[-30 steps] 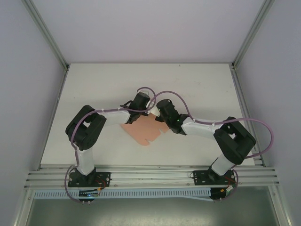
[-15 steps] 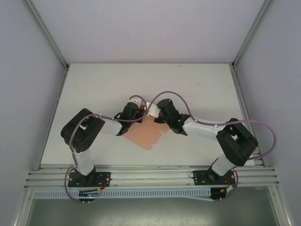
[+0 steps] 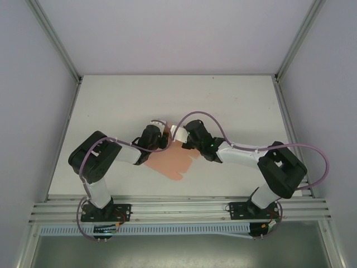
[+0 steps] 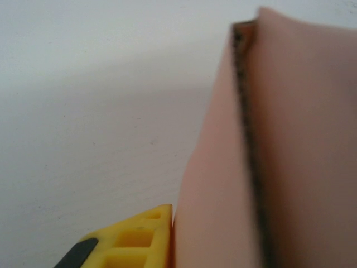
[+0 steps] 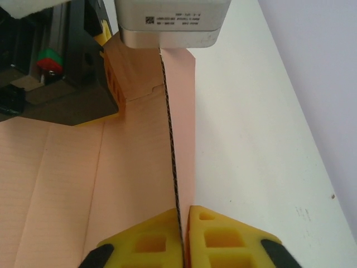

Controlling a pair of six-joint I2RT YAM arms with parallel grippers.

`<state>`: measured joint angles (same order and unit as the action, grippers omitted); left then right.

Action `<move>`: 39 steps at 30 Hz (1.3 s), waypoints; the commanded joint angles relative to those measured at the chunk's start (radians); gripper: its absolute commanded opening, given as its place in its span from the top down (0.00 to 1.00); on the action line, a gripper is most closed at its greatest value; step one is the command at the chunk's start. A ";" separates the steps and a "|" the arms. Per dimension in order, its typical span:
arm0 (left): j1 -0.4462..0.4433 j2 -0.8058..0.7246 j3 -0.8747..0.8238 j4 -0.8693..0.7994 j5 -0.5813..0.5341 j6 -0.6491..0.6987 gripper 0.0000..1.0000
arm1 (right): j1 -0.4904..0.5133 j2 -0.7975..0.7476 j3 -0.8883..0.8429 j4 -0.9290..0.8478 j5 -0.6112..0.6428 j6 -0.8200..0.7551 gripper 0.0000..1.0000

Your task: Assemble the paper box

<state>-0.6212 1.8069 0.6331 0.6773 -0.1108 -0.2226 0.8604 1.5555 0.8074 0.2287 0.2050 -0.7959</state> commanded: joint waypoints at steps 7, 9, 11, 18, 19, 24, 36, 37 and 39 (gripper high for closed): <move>0.017 -0.011 -0.036 0.034 0.038 0.064 0.92 | 0.033 -0.191 -0.022 -0.069 -0.144 0.113 0.28; 0.017 -0.013 -0.037 0.039 0.048 0.070 0.92 | 0.028 -0.256 -0.022 -0.044 -0.179 0.167 0.22; 0.016 -0.011 -0.036 0.041 0.064 0.077 0.92 | 0.012 -0.306 -0.018 -0.029 -0.209 0.222 0.19; 0.016 0.008 -0.028 0.054 0.105 0.081 0.87 | -0.188 -0.221 0.118 -0.081 -0.244 0.539 0.16; 0.017 0.011 -0.028 0.059 0.107 0.082 0.88 | -0.206 -0.188 0.136 -0.089 -0.238 0.554 0.16; 0.017 0.032 -0.021 0.065 0.117 0.081 0.87 | -0.227 -0.021 0.241 -0.146 -0.263 0.600 0.17; 0.017 0.045 -0.015 0.065 0.113 0.083 0.85 | -0.218 0.218 0.273 -0.148 -0.410 0.756 0.21; 0.017 0.046 -0.016 0.064 0.111 0.082 0.85 | -0.215 0.228 0.263 -0.149 -0.397 0.757 0.21; 0.017 0.047 -0.019 0.069 0.112 0.080 0.83 | -0.207 0.239 0.226 -0.131 -0.371 0.748 0.21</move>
<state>-0.6025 1.8317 0.6136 0.7467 -0.0162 -0.1490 0.6319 1.7470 1.0615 0.1215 -0.1596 -0.0689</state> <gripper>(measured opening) 0.163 0.789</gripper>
